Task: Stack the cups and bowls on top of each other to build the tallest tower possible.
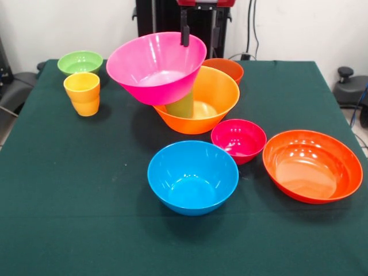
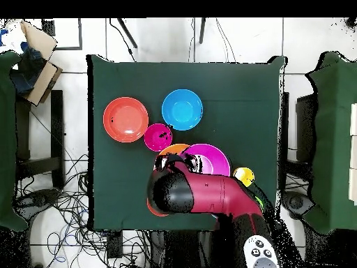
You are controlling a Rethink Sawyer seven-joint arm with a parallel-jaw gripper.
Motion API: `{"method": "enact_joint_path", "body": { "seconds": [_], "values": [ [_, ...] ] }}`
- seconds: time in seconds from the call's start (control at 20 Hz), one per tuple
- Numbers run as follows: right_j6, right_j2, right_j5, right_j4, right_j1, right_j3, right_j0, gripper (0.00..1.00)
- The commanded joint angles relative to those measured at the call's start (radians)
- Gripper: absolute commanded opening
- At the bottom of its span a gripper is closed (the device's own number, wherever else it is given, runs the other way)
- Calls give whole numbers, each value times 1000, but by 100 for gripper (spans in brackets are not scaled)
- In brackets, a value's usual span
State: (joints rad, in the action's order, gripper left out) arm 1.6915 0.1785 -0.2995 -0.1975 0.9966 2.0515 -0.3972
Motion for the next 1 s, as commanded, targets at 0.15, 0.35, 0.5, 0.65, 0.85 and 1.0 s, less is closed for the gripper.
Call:
{"method": "enact_joint_path", "body": {
  "seconds": [0.15,0.35,0.5,0.65,0.85,1.0],
  "values": [
    [48,43,-44,-32,-37,-52,12,100],
    [55,39,-42,-33,-48,-64,22,100],
    [78,4,-26,-48,-86,-100,58,100],
    [106,-48,29,-70,-165,-148,103,100],
    [101,-77,62,-78,-217,-181,125,100],
    [92,-81,88,-80,-235,-185,124,100]
  ]
}}
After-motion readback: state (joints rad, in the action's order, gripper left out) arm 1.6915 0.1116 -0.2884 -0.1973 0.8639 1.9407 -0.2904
